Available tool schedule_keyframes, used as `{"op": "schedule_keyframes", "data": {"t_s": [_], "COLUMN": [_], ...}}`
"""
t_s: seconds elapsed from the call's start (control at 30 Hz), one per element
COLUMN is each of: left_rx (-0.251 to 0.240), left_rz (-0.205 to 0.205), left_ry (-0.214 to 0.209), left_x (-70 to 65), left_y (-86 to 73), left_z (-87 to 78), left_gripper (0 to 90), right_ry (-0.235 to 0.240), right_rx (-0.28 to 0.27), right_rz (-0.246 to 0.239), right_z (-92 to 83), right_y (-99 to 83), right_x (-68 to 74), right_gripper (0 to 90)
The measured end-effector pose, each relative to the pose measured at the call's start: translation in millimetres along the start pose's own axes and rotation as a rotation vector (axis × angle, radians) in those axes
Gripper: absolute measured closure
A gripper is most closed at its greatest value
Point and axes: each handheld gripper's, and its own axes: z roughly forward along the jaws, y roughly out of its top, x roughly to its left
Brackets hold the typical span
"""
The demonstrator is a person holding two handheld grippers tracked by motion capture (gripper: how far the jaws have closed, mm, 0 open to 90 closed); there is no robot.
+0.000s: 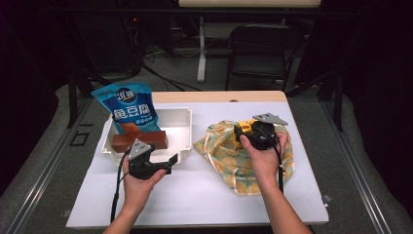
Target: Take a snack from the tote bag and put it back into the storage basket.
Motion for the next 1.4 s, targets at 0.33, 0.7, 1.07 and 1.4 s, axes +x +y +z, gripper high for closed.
{"op": "schedule_keyframes", "data": {"t_s": [0.33, 0.7, 1.07, 1.4], "left_rx": [0.004, -0.006, -0.025, -0.030], "left_rz": [0.018, 0.048, 0.080, 0.141], "left_ry": [-0.051, -0.113, -0.176, -0.246], "left_x": [-18.2, -40.7, -60.6, -82.2], "left_y": [1.3, 5.9, 12.7, 20.3], "left_z": [22.6, 39.0, 50.5, 64.3], "left_gripper": [4.5, 5.2, 7.3, 12.3], "right_ry": [0.061, 0.110, 0.154, 0.185], "right_rx": [0.005, -0.002, 0.001, 0.001], "right_rz": [-0.019, -0.041, -0.062, -0.076], "right_z": [-5.3, -14.3, -18.9, -22.4], "right_y": [4.6, 9.7, 9.1, 8.5], "right_x": [7.6, 19.7, 30.0, 36.8], "right_gripper": [29.8, 29.8, 29.8, 29.8]}}
